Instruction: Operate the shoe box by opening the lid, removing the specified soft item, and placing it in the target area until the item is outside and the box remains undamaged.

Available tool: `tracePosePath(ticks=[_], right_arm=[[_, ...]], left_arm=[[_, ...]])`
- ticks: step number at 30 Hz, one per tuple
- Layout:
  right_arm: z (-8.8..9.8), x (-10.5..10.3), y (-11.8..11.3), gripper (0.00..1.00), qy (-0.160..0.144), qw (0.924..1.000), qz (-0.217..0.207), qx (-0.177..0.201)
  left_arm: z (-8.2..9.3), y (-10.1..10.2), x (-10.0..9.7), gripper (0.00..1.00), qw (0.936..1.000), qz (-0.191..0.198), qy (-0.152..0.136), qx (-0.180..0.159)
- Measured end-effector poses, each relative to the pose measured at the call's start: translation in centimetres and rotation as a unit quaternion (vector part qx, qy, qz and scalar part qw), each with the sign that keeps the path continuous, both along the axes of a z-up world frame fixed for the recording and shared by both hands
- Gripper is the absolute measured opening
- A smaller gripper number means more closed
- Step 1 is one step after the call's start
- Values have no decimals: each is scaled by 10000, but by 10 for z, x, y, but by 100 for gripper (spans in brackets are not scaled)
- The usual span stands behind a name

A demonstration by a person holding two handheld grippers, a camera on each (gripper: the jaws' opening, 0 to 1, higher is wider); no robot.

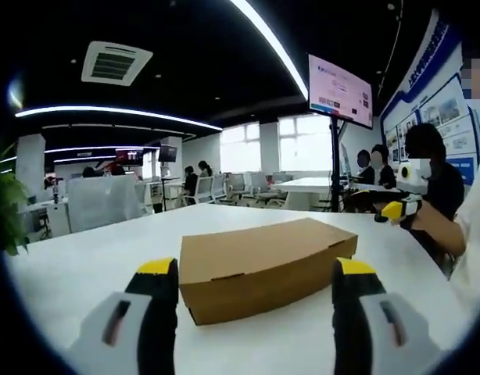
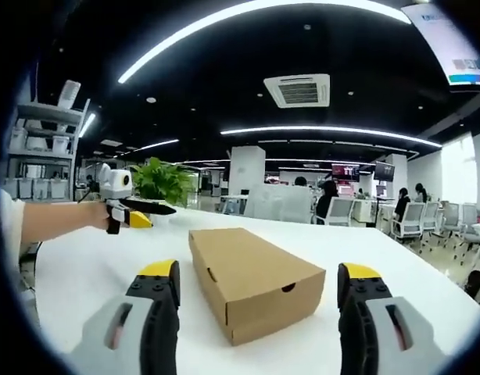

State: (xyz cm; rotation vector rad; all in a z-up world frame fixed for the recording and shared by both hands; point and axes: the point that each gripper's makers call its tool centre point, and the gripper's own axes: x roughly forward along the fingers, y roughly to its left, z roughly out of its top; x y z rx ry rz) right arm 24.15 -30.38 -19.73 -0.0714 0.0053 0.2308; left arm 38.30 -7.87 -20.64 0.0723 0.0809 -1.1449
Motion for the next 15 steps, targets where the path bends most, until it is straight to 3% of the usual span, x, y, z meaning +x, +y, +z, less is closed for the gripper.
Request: tracePosePath(ticks=[4,10,15], right_arm=[[-9,5,1,82,149,9999,54,34],[-16,9,-4,89,193,9996,-116,188],[-22,11,2,91,243,9997,-77,51]], left_arm=[[-11,-6,5,85,10000,-32,48,61],[-17,-10,10,85,9999,-28,129,13],[-20,-12,12,89,9999,-124,105,-9]])
